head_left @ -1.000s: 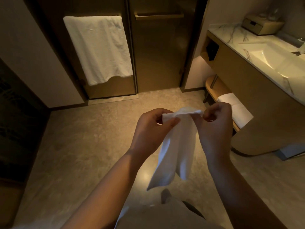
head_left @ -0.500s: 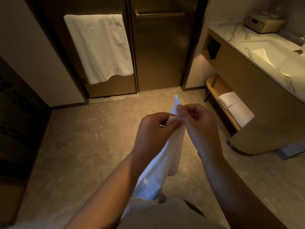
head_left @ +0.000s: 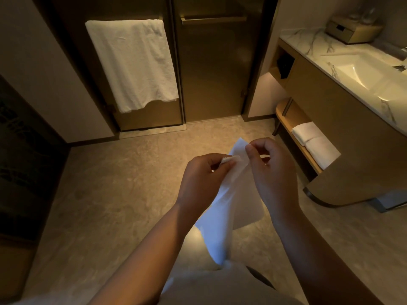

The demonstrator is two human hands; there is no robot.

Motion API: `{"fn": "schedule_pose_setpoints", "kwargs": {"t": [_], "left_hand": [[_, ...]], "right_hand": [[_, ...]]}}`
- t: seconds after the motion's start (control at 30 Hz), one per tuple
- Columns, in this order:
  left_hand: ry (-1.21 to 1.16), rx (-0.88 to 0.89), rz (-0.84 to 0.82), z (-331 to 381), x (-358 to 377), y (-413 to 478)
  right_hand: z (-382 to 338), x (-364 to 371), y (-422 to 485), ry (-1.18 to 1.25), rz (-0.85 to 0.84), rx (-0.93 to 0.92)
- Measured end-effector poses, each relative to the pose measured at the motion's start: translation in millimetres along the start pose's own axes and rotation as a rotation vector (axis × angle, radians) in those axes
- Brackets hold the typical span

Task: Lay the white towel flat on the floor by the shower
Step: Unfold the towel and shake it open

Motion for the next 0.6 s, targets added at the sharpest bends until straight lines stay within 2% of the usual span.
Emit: {"fn": "schedule_pose_setpoints", "kwargs": {"t": [0.27,0.4,0.6], "left_hand": [[-0.057,-0.034,0.017,-5.2,-8.2,7.9],[-0.045,-0.031,0.092,-12.4,-22.4,13.0],[-0.002,-0.054,0.223,-30.5,-52.9,17.2]], "right_hand": [[10.0,-18.4,7.7,-0.228,-0.032,-0.074],[22.2,-26.1,11.5,-0.320,-0.034,-0.051],[44.7,-38.1,13.9,-0.300,0.008,0.023]]}}
Point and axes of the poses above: each hand's wrist, its own y-axis towards the middle knuckle, its own x-axis out of the palm, z = x × y, the point moved 7 cm from there along y, towards the middle knuckle, and after that the axes turned 15 degrees about -z, right-handed, at the moved point
